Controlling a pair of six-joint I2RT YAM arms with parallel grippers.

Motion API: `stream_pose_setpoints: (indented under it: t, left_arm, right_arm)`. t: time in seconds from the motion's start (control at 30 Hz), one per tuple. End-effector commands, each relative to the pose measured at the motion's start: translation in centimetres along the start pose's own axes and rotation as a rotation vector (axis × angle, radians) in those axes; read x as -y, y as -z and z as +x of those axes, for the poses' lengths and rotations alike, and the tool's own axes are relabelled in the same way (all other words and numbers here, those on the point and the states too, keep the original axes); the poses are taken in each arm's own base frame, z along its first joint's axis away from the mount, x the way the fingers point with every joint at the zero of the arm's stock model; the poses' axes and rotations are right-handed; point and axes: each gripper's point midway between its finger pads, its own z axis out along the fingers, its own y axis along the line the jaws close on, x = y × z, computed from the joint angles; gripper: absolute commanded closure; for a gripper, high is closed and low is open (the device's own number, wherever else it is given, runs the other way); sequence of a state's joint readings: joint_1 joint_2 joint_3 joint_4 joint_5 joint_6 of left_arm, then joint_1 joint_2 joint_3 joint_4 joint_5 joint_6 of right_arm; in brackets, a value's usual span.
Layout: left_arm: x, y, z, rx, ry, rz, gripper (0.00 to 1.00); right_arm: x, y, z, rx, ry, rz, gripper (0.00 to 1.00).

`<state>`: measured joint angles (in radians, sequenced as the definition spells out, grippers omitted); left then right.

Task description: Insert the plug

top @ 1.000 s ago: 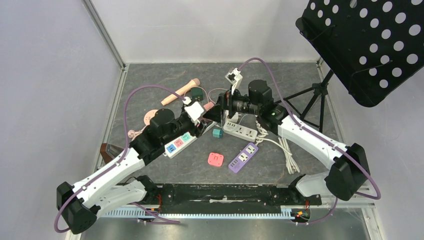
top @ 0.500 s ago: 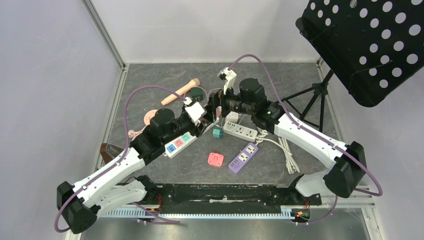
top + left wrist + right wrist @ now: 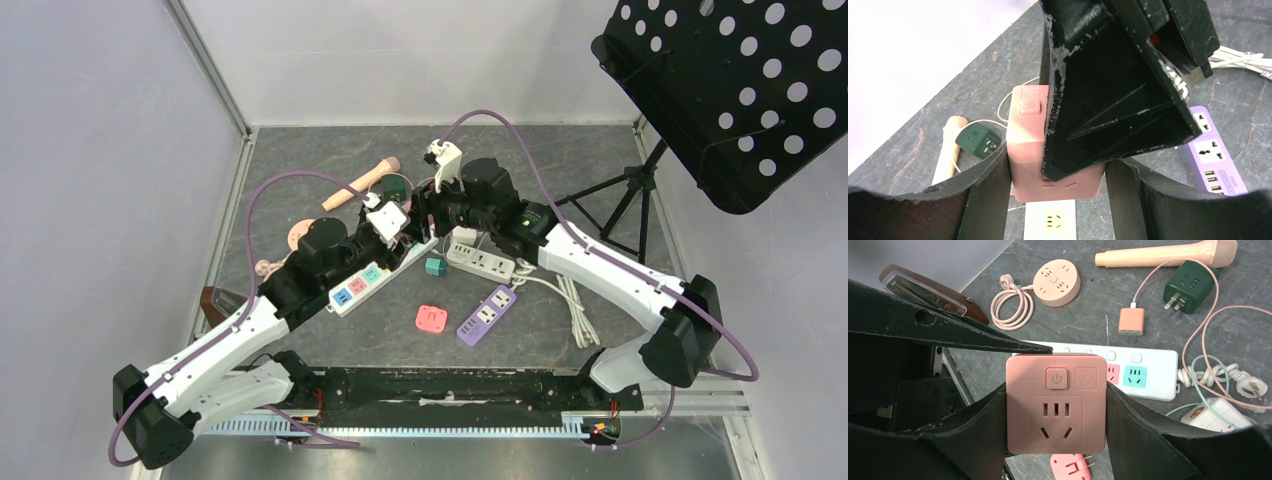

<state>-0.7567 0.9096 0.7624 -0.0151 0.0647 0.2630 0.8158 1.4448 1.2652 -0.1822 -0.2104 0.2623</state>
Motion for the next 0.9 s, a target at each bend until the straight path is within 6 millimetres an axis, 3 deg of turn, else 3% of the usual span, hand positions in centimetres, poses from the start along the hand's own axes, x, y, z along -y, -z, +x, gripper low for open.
stream_pose_setpoints:
  t: [0.0, 0.07, 0.1, 0.13, 0.2, 0.27, 0.3, 0.43, 0.53, 0.77, 0.87]
  left_arm:
    - [-1.6, 0.9, -5.8, 0.203, -0.030, -0.061, 0.98]
    - [-1.8, 1.1, -5.9, 0.209, -0.026, -0.071, 0.98]
    - [-2.0, 1.2, -6.0, 0.211, -0.019, -0.083, 0.96]
    - [-2.3, 1.2, -5.9, 0.206, -0.004, -0.102, 0.90]
    - [-3.1, 1.4, -5.8, 0.199, 0.035, -0.151, 0.65]
    - [-3.9, 1.8, -5.7, 0.192, 0.078, -0.204, 0.30]
    - [-4.3, 2.0, -5.6, 0.188, 0.094, -0.229, 0.22]
    - [-5.1, 3.7, -4.6, 0.159, 0.171, -0.301, 0.20]
    - [-6.3, 5.9, -3.4, 0.114, 0.264, -0.403, 0.20]
    - [-9.4, 11.8, -2.8, 0.075, 0.394, -0.641, 0.18]
    - [-9.8, 12.8, -3.1, 0.110, 0.427, -0.675, 0.17]
  right_arm:
    - [-1.3, -0.6, -0.4, -0.024, 0.027, -0.033, 0.44]
    - [-1.3, -0.9, -0.2, -0.031, 0.015, -0.030, 0.61]
    - [-1.3, -1.0, -0.2, -0.032, 0.011, -0.029, 0.75]
    - [-1.3, -1.1, -0.3, -0.029, 0.009, -0.026, 0.85]
    - [-0.7, -1.3, -0.6, -0.017, 0.002, 0.008, 1.00]
    - [0.2, -1.4, -1.0, 0.009, -0.012, 0.063, 1.00]
    - [0.7, -1.5, -1.3, 0.023, -0.014, 0.093, 1.00]
    - [2.6, -2.1, -2.2, 0.057, -0.005, 0.193, 1.00]
    - [3.4, -3.2, -1.8, 0.046, 0.007, 0.221, 1.00]
    - [4.6, -6.6, 2.3, -0.062, 0.047, 0.222, 1.00]
    - [4.7, -7.8, 3.7, -0.091, 0.085, 0.223, 1.00]
